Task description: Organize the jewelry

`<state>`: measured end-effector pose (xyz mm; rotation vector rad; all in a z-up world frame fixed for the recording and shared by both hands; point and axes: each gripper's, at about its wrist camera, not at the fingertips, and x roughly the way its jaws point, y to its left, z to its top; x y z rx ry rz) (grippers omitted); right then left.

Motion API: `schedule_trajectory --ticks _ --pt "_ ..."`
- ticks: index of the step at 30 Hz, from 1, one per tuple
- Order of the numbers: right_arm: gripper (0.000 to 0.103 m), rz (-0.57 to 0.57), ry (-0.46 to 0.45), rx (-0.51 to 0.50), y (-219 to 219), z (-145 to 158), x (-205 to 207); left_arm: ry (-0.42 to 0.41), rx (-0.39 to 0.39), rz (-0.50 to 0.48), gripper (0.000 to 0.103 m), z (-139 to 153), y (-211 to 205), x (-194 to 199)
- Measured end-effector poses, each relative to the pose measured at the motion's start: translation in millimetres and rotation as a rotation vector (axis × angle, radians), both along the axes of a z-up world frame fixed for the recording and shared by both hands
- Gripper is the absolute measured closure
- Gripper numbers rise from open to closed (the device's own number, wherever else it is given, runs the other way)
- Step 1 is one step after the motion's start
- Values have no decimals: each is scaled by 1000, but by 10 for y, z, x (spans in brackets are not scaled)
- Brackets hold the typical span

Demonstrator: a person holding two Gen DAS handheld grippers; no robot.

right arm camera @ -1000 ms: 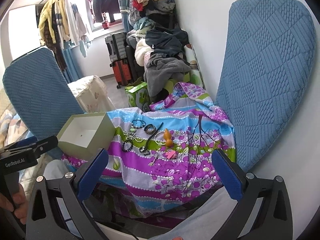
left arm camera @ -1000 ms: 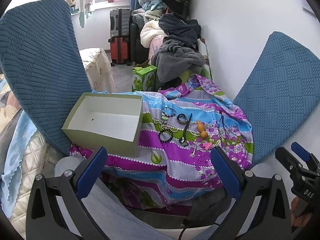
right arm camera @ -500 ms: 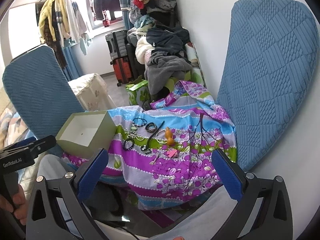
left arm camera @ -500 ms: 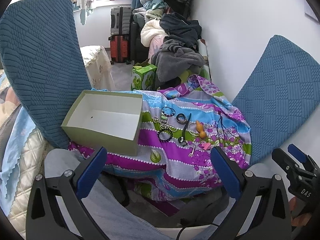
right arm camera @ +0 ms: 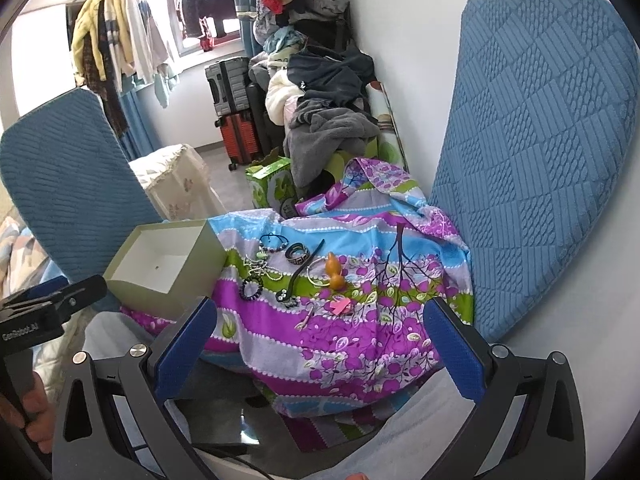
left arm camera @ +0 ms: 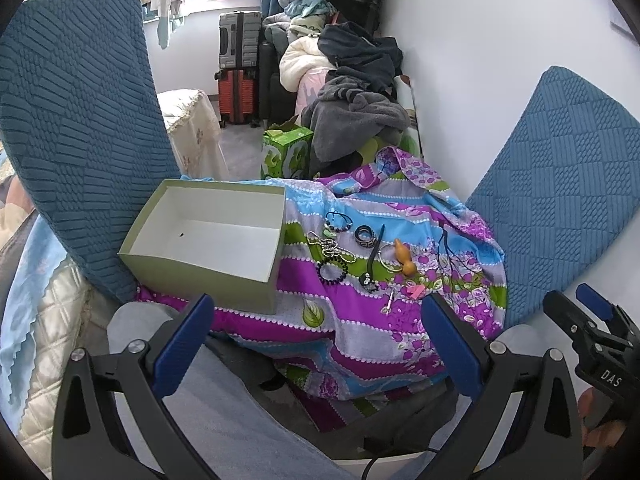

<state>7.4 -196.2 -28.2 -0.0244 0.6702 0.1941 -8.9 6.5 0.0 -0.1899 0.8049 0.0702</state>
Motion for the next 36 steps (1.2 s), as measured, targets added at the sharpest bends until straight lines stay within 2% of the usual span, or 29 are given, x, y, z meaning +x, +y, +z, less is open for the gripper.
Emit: schedule_trajectory --ticks 6,16,28,31,32,34,36 --pt "0 -13 19 15 20 -56 102 -9 -5 -12 1 -33 31 36" --pt "0 -51 32 -5 57 47 351 62 10 -46 1 -248 5 290" --pt "1 -37 163 17 -67 -635 808 125 -41 -90 2 -644 -82 865" --pt "15 -37 183 15 -79 -787 920 152 -61 -123 12 -784 -130 1005" --pt "25 -39 194 17 -85 -845 958 165 -59 -134 15 -835 -161 1055" --pt "32 -33 228 28 -110 -984 1047 195 -59 -158 27 -944 -233 1159" --pt "41 -31 248 31 -121 -1095 1130 213 -69 -177 28 -1031 -291 1255"
